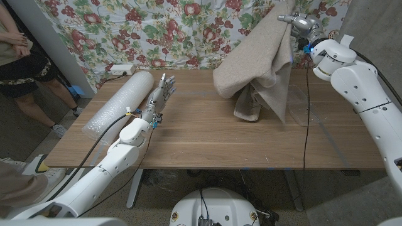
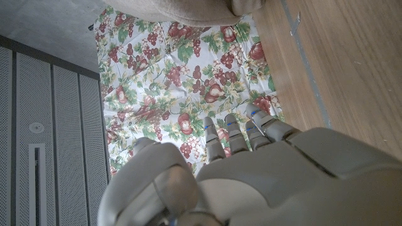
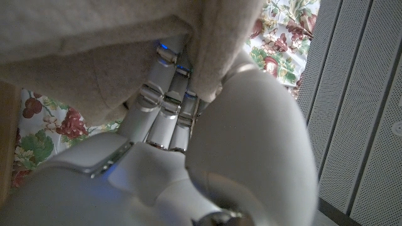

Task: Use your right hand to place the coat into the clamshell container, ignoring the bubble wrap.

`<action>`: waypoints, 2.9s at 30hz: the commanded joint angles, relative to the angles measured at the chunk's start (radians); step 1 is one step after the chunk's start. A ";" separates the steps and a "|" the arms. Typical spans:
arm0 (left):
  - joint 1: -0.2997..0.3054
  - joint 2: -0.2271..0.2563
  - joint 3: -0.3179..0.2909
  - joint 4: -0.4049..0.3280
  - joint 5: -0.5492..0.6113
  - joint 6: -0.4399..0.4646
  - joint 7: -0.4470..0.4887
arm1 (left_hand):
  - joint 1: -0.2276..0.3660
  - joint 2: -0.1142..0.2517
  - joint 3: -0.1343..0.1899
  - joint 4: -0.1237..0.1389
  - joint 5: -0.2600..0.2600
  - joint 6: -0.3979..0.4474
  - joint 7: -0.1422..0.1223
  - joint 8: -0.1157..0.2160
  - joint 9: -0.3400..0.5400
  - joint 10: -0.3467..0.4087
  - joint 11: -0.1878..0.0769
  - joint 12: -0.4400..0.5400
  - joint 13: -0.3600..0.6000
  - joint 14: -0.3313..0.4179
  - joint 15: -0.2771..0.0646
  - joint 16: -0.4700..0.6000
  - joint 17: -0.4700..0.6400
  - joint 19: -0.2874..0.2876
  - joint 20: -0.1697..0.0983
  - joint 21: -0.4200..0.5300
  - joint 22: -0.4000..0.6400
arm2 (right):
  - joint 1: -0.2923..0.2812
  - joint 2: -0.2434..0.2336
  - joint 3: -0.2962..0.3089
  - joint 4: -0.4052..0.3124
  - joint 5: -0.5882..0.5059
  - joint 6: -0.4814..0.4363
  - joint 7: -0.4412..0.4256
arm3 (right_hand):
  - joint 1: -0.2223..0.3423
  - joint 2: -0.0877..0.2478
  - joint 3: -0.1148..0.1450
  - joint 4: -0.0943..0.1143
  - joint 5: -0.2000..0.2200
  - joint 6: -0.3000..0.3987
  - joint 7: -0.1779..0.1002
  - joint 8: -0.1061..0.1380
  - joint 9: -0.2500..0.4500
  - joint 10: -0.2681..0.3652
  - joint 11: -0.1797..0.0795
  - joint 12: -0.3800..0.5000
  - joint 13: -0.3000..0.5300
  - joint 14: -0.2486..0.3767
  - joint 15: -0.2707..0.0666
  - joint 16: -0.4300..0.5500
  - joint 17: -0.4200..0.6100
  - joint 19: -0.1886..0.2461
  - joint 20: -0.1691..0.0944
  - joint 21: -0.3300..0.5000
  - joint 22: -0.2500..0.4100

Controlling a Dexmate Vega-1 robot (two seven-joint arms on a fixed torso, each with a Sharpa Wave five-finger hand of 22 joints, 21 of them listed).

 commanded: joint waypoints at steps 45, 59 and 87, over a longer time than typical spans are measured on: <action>0.000 0.005 0.001 -0.014 0.002 0.011 0.003 | -0.006 0.001 -0.006 -0.006 -0.001 0.006 0.005 -0.001 0.005 0.014 -0.001 0.007 0.003 -0.004 -0.067 0.004 0.004 -0.002 -0.064 0.007 0.004 | -0.063 -0.051 0.107 0.031 0.089 -0.009 -0.032 | 0.013 0.001 0.219 0.003 0.008 0.099 -0.032 -0.015 0.153 0.015 -0.004 -0.014 0.013 0.132 -0.145 -0.007 0.013 -0.040 -0.019 0.044 0.001; -0.001 0.007 0.000 -0.010 0.001 0.012 0.002 | -0.007 0.001 -0.006 -0.006 -0.001 0.008 0.006 0.000 0.005 0.014 -0.002 0.007 0.003 -0.006 -0.067 0.003 0.004 -0.002 -0.063 0.007 0.004 | -0.077 -0.058 0.124 0.053 0.103 -0.003 -0.027 | 0.012 0.000 0.221 0.004 0.007 0.102 -0.032 -0.020 0.155 0.015 -0.005 -0.017 0.019 0.135 -0.145 -0.006 0.016 -0.048 -0.019 0.055 0.000; -0.012 0.008 0.004 -0.003 0.002 0.022 -0.003 | -0.007 0.001 -0.005 -0.007 -0.002 0.009 0.006 0.000 0.005 0.016 -0.001 0.007 0.003 -0.007 -0.066 0.003 0.004 -0.002 -0.064 0.007 0.004 | -0.127 -0.041 0.177 0.109 0.153 0.030 -0.031 | 0.011 -0.001 0.226 0.004 0.006 0.103 -0.035 -0.028 0.162 0.017 -0.007 -0.024 0.023 0.132 -0.145 -0.008 0.021 -0.059 -0.020 0.077 -0.003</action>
